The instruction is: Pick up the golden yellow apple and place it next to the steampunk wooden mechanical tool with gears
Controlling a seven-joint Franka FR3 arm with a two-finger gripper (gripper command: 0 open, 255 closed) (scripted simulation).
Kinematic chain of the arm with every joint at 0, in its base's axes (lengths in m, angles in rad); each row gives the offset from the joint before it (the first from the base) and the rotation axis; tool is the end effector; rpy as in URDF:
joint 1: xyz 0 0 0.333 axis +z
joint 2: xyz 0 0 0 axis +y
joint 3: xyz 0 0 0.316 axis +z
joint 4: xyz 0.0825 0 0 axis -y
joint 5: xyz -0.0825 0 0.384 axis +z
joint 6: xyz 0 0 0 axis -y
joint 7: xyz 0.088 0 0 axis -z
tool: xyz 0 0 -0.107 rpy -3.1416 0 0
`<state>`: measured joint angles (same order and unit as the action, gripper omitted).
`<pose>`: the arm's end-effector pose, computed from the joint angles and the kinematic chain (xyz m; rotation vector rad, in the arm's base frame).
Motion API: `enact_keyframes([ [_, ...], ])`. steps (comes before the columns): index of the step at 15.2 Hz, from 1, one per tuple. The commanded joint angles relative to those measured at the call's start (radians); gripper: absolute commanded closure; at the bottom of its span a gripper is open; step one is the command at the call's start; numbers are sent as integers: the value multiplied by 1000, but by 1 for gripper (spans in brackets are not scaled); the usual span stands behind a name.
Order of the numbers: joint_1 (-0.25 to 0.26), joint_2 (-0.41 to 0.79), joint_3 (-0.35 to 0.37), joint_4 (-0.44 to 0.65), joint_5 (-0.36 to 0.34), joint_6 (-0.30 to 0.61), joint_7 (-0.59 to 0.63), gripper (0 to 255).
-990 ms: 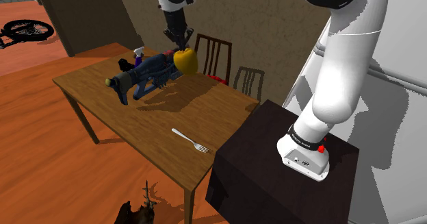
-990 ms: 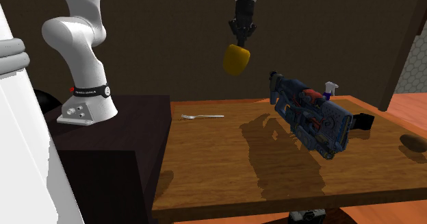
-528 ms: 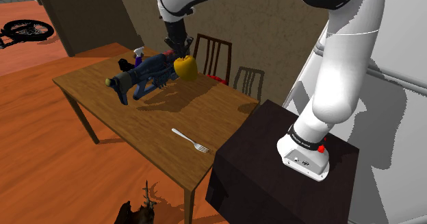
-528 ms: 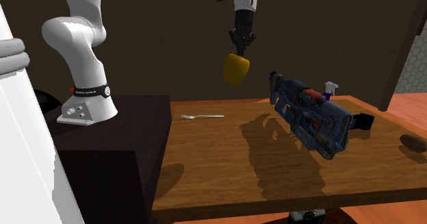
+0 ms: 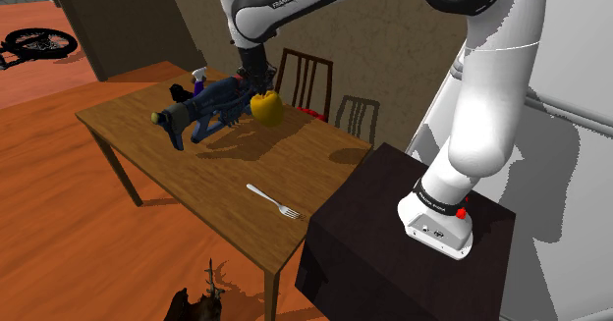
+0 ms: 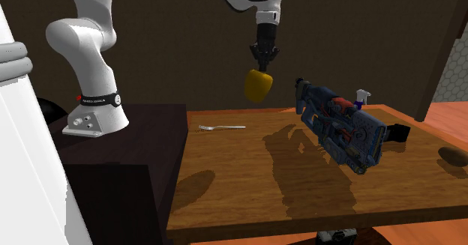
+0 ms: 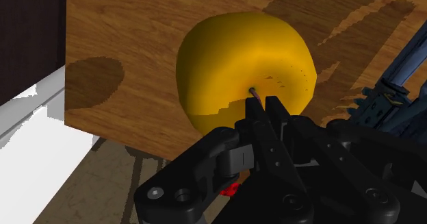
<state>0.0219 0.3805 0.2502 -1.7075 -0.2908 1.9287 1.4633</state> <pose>0.6247 0.1390 0.3655 2.5061 -1.5014 0.0560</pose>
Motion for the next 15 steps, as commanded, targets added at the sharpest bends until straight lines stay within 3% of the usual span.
enact_keyframes([
  [1,0,12,-2,-9,-5,21,5,255],
  [15,7,104,-19,-68,-44,164,49,255],
])
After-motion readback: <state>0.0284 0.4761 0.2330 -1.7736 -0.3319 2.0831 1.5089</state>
